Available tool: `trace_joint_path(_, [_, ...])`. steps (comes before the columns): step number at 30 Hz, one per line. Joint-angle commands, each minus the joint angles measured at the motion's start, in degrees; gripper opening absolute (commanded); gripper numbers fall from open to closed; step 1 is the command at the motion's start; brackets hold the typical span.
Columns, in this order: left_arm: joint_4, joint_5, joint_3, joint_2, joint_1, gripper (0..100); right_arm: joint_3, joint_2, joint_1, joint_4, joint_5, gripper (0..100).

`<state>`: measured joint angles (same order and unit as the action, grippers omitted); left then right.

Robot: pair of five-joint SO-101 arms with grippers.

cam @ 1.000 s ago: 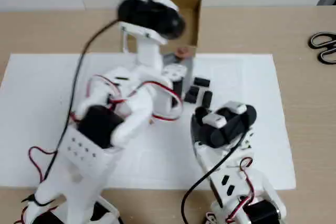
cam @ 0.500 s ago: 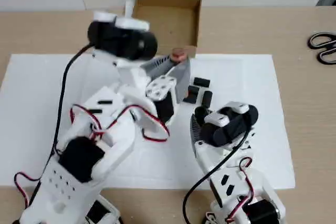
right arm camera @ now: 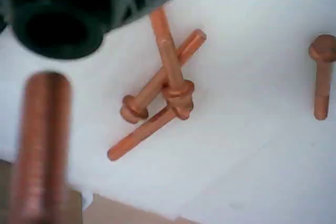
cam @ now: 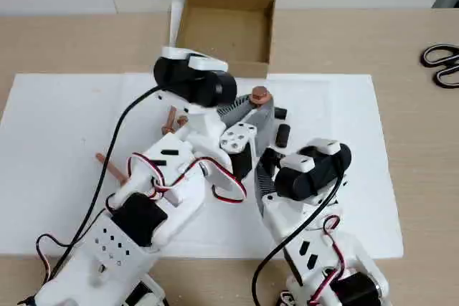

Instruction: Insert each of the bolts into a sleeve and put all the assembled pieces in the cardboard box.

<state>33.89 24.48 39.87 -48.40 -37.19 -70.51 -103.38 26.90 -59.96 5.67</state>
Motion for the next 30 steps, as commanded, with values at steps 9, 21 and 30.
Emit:
trace_joint_path(9, [2.46,-0.53,-0.31,-2.11,-1.23,1,-2.37,-0.48,0.57,4.18,0.09,0.4])
trace_joint_path(21, [2.55,-2.99,0.57,-1.76,-1.14,1,-2.29,-0.48,0.57,4.18,0.09,0.4])
trace_joint_path(30, [2.55,-4.13,4.70,-2.02,-1.14,1,-2.20,-0.48,0.57,4.18,0.09,0.4])
